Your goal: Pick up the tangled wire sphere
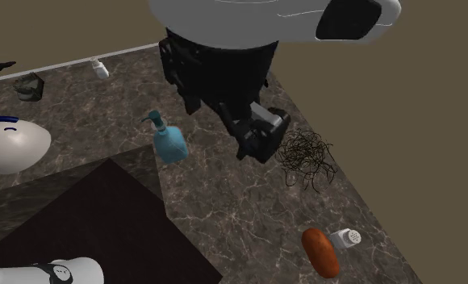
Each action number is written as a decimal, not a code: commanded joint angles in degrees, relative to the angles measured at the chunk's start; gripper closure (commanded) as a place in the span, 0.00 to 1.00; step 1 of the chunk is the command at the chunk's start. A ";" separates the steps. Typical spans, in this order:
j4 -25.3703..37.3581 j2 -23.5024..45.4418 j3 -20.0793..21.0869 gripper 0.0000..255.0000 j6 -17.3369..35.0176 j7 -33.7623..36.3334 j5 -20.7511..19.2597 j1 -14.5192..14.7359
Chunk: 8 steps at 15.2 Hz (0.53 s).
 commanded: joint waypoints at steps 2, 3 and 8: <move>2.92 6.84 -4.38 0.00 1.95 -6.17 2.81 0.36; 4.07 9.25 -5.66 0.00 2.40 -8.18 4.08 0.52; 11.21 22.61 -10.71 0.00 2.91 -18.88 12.34 0.27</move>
